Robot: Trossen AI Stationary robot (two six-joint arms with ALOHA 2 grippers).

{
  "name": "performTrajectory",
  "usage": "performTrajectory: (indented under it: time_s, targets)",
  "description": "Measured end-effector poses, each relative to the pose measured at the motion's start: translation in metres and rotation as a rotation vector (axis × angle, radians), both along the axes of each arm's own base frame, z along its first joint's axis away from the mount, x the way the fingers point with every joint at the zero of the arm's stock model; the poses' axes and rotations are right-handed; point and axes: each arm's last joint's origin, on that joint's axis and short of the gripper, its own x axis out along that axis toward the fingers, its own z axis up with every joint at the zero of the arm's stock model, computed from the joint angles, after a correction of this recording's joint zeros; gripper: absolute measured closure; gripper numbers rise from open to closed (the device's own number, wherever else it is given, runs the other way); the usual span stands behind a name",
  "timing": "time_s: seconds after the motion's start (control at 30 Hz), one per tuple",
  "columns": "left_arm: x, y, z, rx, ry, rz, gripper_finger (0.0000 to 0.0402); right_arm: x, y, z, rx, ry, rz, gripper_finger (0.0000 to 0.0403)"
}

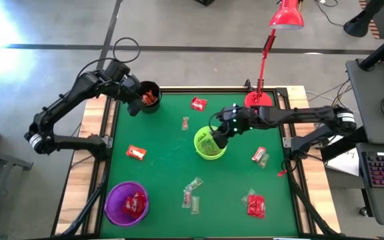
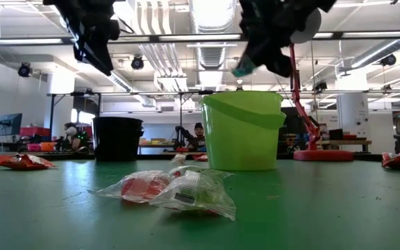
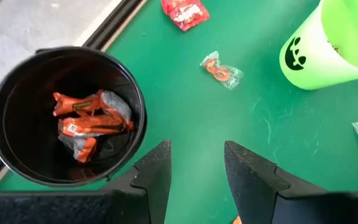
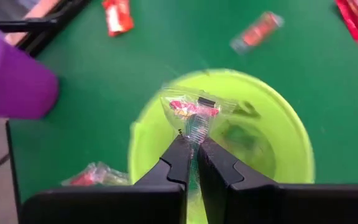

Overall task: Sort candy
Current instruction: Put the blue gummy into the green bucket

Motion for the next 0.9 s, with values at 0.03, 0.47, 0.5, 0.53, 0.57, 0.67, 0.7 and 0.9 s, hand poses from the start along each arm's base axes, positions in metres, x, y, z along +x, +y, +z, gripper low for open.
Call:
performTrajectory:
  time_s: [0.03, 0.47, 0.5, 0.53, 0.57, 0.67, 0.7, 0.9]
  targets:
    - [0.000, 0.000, -0.001, -0.007, 0.007, 0.000, 0.0271, 0.004, 0.000, 0.004, -0.011, -0.007, 0.016, 0.0390]
    - [0.003, 0.002, -0.010, -0.054, 0.078, -0.045, 0.0271, 0.024, -0.001, -0.005, -0.007, 0.172, 0.147, 0.0389]
    - [0.003, 0.002, -0.010, -0.053, 0.078, -0.045, 0.0271, 0.025, -0.002, -0.007, -0.005, 0.178, 0.146, 0.0387]
    - [0.003, 0.002, -0.010, -0.053, 0.078, -0.045, 0.0271, 0.026, -0.002, -0.009, -0.003, 0.184, 0.145, 0.0385]
    - [0.003, 0.002, -0.010, -0.053, 0.078, -0.045, 0.0271, 0.026, -0.002, -0.010, 0.001, 0.196, 0.143, 0.0381]
    - [0.003, 0.001, -0.010, -0.053, 0.078, -0.046, 0.0271, 0.028, -0.002, -0.007, -0.003, 0.192, 0.147, 0.0359]
    - [0.003, 0.001, -0.010, -0.051, 0.079, -0.049, 0.0271, 0.028, -0.002, -0.005, -0.008, 0.186, 0.149, 0.0350]
    - [0.003, 0.001, -0.010, -0.049, 0.082, -0.055, 0.0271, 0.032, -0.003, 0.009, -0.037, 0.144, 0.168, 0.0300]
